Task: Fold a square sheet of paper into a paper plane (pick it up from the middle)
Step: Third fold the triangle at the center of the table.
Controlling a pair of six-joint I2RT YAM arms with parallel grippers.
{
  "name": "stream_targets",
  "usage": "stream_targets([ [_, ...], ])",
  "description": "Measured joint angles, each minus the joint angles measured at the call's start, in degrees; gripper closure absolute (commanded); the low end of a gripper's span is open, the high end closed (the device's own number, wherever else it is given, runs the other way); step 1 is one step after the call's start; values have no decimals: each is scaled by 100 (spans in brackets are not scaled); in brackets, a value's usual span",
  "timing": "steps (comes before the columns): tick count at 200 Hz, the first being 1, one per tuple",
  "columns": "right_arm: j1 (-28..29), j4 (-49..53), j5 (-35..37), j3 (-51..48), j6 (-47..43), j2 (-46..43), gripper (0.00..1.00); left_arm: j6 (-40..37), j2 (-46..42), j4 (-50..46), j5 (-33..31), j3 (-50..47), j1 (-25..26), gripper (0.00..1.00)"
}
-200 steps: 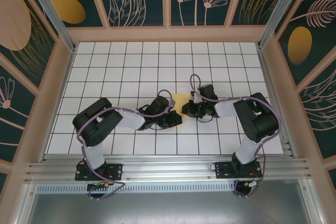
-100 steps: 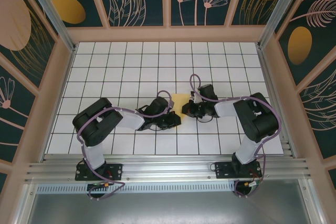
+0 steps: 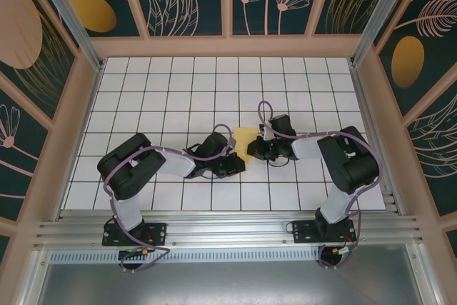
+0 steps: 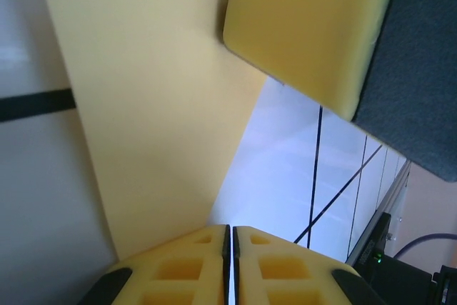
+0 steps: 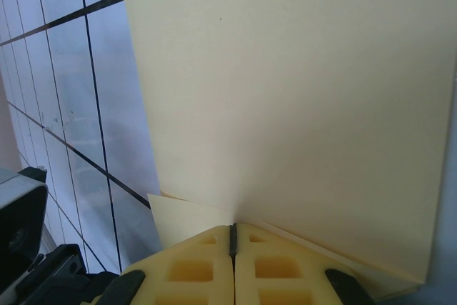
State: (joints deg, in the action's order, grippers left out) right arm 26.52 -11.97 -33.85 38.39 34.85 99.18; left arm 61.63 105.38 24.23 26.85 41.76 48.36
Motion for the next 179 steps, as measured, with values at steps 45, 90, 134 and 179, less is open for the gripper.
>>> stream_targets([
  [45, 22, 101, 61, 50, 0, 0, 93, 2, -223, -146, 22, -195, 0, 85],
  [90, 33, 105, 85, 57, 0, 0, 93, -92, -636, -905, -83, 50, 2, 82],
  [134, 33, 101, 90, 55, 4, 0, 93, -114, -555, -979, -442, 931, 2, 84],
  [179, 37, 94, 109, 55, -9, 0, 93, -61, -223, -949, -566, 988, -15, 86],
])
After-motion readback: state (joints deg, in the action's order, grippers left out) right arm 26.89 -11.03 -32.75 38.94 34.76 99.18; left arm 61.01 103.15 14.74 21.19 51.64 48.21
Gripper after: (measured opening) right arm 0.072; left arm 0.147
